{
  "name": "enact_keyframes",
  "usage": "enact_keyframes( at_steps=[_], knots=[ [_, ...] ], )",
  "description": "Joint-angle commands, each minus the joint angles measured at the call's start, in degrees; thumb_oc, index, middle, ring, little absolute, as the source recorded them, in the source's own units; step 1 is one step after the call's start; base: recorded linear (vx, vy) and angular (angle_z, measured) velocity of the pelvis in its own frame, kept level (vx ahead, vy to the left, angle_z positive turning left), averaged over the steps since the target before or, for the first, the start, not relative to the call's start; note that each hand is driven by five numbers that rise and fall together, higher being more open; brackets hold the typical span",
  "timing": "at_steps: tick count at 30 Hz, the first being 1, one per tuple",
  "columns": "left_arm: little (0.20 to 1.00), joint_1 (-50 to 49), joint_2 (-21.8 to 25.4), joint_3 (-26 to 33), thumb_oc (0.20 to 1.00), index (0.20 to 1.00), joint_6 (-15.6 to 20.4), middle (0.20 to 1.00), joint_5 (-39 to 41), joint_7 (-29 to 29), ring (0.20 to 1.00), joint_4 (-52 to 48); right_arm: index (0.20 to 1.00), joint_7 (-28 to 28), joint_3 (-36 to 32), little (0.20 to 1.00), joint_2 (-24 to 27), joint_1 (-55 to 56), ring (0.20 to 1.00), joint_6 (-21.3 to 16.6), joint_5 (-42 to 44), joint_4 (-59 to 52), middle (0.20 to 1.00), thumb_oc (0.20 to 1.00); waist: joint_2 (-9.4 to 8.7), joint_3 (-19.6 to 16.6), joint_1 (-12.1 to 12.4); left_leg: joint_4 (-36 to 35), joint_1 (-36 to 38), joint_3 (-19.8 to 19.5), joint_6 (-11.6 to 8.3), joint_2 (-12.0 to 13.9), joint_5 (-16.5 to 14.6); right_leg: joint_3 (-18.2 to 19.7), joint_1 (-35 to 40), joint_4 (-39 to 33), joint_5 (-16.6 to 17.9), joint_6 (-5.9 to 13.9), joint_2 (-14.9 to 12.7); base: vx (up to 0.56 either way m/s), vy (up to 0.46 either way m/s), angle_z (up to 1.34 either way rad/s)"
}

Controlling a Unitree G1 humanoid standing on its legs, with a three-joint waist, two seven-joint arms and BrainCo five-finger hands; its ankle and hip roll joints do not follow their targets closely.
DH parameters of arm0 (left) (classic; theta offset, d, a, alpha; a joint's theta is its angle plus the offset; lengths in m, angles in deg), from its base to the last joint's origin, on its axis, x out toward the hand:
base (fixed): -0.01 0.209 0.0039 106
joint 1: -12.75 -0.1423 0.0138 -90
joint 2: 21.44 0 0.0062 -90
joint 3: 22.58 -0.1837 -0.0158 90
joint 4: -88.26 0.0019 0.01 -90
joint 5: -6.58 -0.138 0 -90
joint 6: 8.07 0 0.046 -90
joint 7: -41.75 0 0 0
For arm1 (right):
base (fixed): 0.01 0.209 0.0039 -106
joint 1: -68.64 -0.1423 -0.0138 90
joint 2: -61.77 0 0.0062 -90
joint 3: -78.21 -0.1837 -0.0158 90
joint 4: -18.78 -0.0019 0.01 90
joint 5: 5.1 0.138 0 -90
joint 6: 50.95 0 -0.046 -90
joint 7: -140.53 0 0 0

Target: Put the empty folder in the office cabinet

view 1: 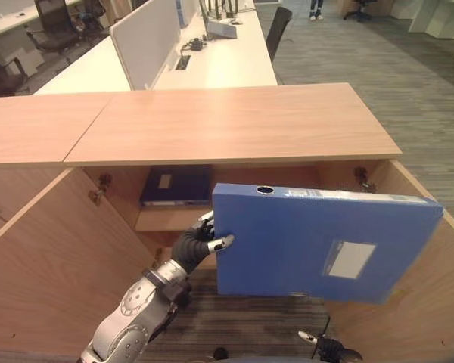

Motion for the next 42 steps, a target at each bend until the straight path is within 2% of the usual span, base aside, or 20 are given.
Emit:
enact_keyframes(
  at_steps=[1, 3, 4, 6, 7, 8, 9, 10, 12, 14, 16, 18, 19, 21, 22, 27, 30, 37, 39, 42],
  knots=[
    [0.2, -0.2, -0.1, 3.1, 0.2, 0.2, 3.3, 0.2, 0.6, -0.2, 0.2, -3.1, 1.0, 0.5, 2.9, 1.0, -1.5, -0.9, 1.0, -0.6, -1.8, 2.5, 1.0, 1.0, -3.36, -1.9, 0.2, 0.2, 0.8, -0.5, 0.64, -1.5, -6.2, 0.2, 0.1, 0.3, 1.1, 4.66, -2.3, 0.0, 0.0, 0.0],
    [0.2, -0.7, 0.2, 3.3, 0.2, 0.2, 3.3, 0.2, -0.2, -0.1, 0.2, -2.7, 1.0, 0.3, 3.1, 1.0, -1.5, -0.9, 1.0, -0.6, -2.0, 2.3, 1.0, 1.0, -3.37, -1.9, 0.2, 0.2, 0.8, -0.5, 0.62, -1.5, -6.2, 0.2, 0.2, 0.3, 1.1, 4.65, -2.3, 0.0, 0.0, 0.0],
    [0.2, -2.6, 2.2, 5.2, 0.2, 0.2, 3.3, 0.2, -7.2, 0.0, 0.2, -0.5, 1.0, 0.1, 4.3, 1.0, -0.9, -1.4, 1.0, -0.9, -3.7, 0.1, 1.0, 1.0, -3.37, -1.9, 0.5, 0.2, 0.8, -0.5, 0.56, -1.5, -6.2, 0.2, 0.2, 0.3, 1.0, 4.55, -2.3, 0.0, 0.0, 0.0],
    [0.2, -3.3, 2.7, 5.9, 0.2, 0.2, 3.1, 0.2, -10.2, -0.1, 0.2, 0.9, 1.0, 0.0, 5.0, 1.0, -0.5, -1.6, 1.0, -0.8, -4.9, -0.8, 1.0, 1.0, -3.39, -1.9, 0.6, 0.2, 0.8, -0.5, 0.52, -1.4, -6.1, 0.1, 0.2, 0.3, 1.0, 4.53, -2.3, -0.01, -0.007, -0.02],
    [0.2, -4.9, 4.6, 7.9, 0.2, 0.2, 3.2, 0.2, -20.6, -0.3, 0.2, 5.2, 1.0, -0.4, 7.2, 1.0, 1.3, -3.0, 1.0, -0.5, -8.5, -4.4, 1.0, 1.0, -3.42, -1.9, 0.9, 0.2, 0.7, -0.5, 0.43, -1.3, -6.1, 0.2, 0.1, 0.3, 0.9, 4.45, -2.3, 0.0, 0.0, 0.0],
    [0.2, -4.9, 4.5, 7.9, 0.2, 0.2, 3.3, 0.2, -20.6, -0.4, 0.2, 5.2, 1.0, -0.4, 7.2, 1.0, 1.3, -3.0, 1.0, -0.5, -8.5, -4.5, 1.0, 1.0, -3.42, -1.9, 0.8, 0.2, 0.7, -0.5, 0.43, -1.3, -6.1, 0.2, 0.1, 0.3, 0.9, 4.45, -2.3, 0.0, 0.0, 0.0],
    [0.2, -6.2, 5.3, 9.7, 0.2, 0.2, 3.3, 0.2, -26.3, -0.7, 0.2, 8.5, 1.0, -0.4, 8.8, 1.0, 2.8, -3.7, 1.0, -0.1, -12.1, -7.9, 1.0, 1.0, -3.45, -1.9, 1.2, 0.2, 0.6, -0.4, 0.36, -1.3, -6.0, 0.1, 0.1, 0.3, 0.9, 4.42, -2.3, -0.01, -0.004, -0.04],
    [0.2, -6.2, 5.2, 9.8, 0.2, 0.2, 3.4, 0.2, -26.4, -0.7, 0.2, 8.6, 1.0, -0.4, 8.9, 1.0, 2.8, -3.7, 1.0, 0.0, -12.1, -8.0, 1.0, 1.0, -3.43, -1.9, 1.1, 0.2, 0.6, -0.4, 0.36, -1.3, -6.0, 0.1, 0.1, 0.3, 0.9, 4.42, -2.3, 0.0, 0.0, 0.0],
    [0.2, -7.2, 5.9, 12.3, 0.2, 0.2, 3.6, 0.2, -32.6, -0.7, 0.2, 11.6, 1.0, -0.6, 10.2, 1.0, 5.0, -4.5, 1.0, 0.6, -16.0, -12.7, 1.0, 1.0, -3.41, -1.7, 1.4, 0.2, 0.8, -0.4, 0.27, -1.2, -6.2, 0.1, 0.3, 0.3, 0.7, 4.39, -2.2, 0.0, 0.0, 0.0],
    [0.2, -6.2, 5.1, 12.7, 0.2, 0.2, 3.5, 0.2, -37.5, 0.3, 0.2, 14.8, 1.0, -2.6, 11.3, 1.0, 4.6, -9.8, 1.0, 1.6, -18.4, -9.9, 1.0, 1.0, -3.35, -1.9, 2.1, 0.2, 0.9, -0.8, 0.28, -1.2, -6.2, -0.3, 0.5, 0.3, 0.5, 4.35, -2.4, 0.0, 0.0, 0.0],
    [0.2, -7.0, 4.8, 15.2, 0.2, 0.2, 4.1, 0.2, -41.6, 1.0, 0.2, 16.8, 1.0, -2.2, 11.8, 1.0, 6.1, -12.0, 1.0, 2.2, -21.5, -9.7, 1.0, 1.0, -3.45, -2.0, 2.7, 0.2, 0.5, -1.1, 0.25, -1.3, -5.8, -0.6, 0.3, 0.3, 0.6, 4.32, -2.5, -0.01, 0.005, 0.02],
    [0.2, -7.8, 5.7, 18.6, 0.2, 0.2, 5.1, 0.2, -49.4, 3.4, 0.2, 17.4, 1.0, -2.2, 12.1, 1.0, 7.3, -13.5, 1.0, 3.1, -25.0, -10.2, 1.0, 1.0, -3.45, -1.9, 3.6, 0.2, 0.2, -1.4, 0.19, -1.4, -5.7, -1.1, 0.3, 0.3, 0.4, 4.29, -2.6, -0.02, 0.006, 0.12],
    [0.2, -8.0, 5.6, 18.8, 0.2, 0.2, 5.0, 0.2, -49.5, 3.4, 0.2, 17.3, 1.0, -2.2, 12.1, 1.0, 7.3, -13.5, 1.0, 3.2, -25.1, -10.4, 1.0, 1.0, -3.46, -1.9, 3.5, 0.2, 0.2, -1.4, 0.18, -1.4, -5.7, -1.1, 0.3, 0.3, 0.4, 4.29, -2.6, -0.01, 0.0, 0.09],
    [0.2, -9.7, 5.8, 22.0, 0.2, 0.2, 5.4, 0.2, -53.1, 4.2, 0.2, 17.1, 1.0, -1.8, 13.0, 1.0, 9.4, -12.4, 1.0, 3.6, -30.1, -16.9, 1.0, 1.0, -3.49, -1.8, 3.6, 0.2, 0.3, -1.4, 0.17, -1.3, -5.8, -1.1, 0.3, 0.3, 0.2, 4.23, -2.6, 0.0, -0.007, 0.06],
    [0.2, -9.2, 5.8, 23.4, 0.2, 0.2, 5.5, 0.2, -58.3, 5.4, 0.2, 17.7, 1.0, -2.1, 12.5, 1.0, 11.3, -10.6, 1.0, 3.3, -32.8, -22.8, 1.0, 1.0, -3.71, -1.8, 3.3, 0.2, 0.3, -1.3, 0.11, -1.3, -6.0, -1.1, 0.3, 0.3, 0.1, 4.18, -2.6, 0.01, -0.006, 0.05],
    [0.2, -7.3, 4.8, 23.8, 0.2, 0.2, 6.0, 0.2, -62.0, 7.5, 0.2, 17.6, 1.0, -2.6, 11.0, 1.0, 13.9, -8.6, 1.0, 3.0, -34.3, -31.2, 1.0, 1.0, -3.66, -1.7, 3.0, 0.2, 0.2, -1.2, 0.14, -1.3, -5.9, -1.2, 0.2, 0.3, 0.1, 4.12, -2.7, 0.0, -0.001, 0.01],
    [0.2, -5.3, 3.8, 22.1, 0.2, 0.2, 6.6, 0.2, -62.6, 8.2, 0.2, 17.3, 1.0, -2.7, 11.6, 1.0, 14.6, -9.4, 1.0, 2.0, -35.0, -36.9, 1.0, 1.0, -3.52, -1.7, 2.8, 0.2, 0.3, -1.0, 0.16, -1.3, -5.9, -1.1, 0.2, 0.3, 0.1, 4.06, -2.8, -0.01, 0.002, -0.03],
    [0.2, 1.6, 4.8, 15.9, 0.2, 0.2, 9.0, 0.2, -62.5, 8.0, 0.2, 14.5, 1.0, 0.6, 18.2, 1.0, 15.0, -14.1, 1.0, -2.1, -35.4, -48.4, 1.0, 1.0, -3.58, -1.8, 2.8, 0.2, 0.6, -0.8, 0.0, -1.1, -6.0, -1.0, 0.6, 0.3, 0.1, 3.99, -3.0, 0.0, -0.001, -0.01],
    [0.2, 3.5, 5.1, 14.0, 0.2, 0.2, 9.8, 0.2, -61.8, 7.4, 0.2, 13.0, 1.0, 2.4, 20.4, 1.0, 15.8, -15.6, 1.0, -3.6, -34.7, -54.6, 1.0, 1.0, -3.55, -1.9, 2.7, 0.2, 0.7, -0.6, -0.1, -1.1, -6.0, -1.0, 0.6, 0.3, 0.0, 3.99, -3.0, 0.0, 0.0, 0.0],
    [0.2, 4.5, 5.5, 12.7, 0.2, 0.2, 10.4, 0.2, -61.2, 7.1, 0.2, 11.9, 1.0, 2.8, 21.4, 1.0, 15.9, -16.0, 1.0, -4.2, -34.4, -56.8, 1.0, 1.0, -3.49, -2.0, 2.6, 0.2, 0.8, -0.6, -0.11, -1.1, -6.0, -1.0, 0.7, 0.3, 0.0, 4.02, -3.0, 0.0, 0.0, 0.01]
  ],
)
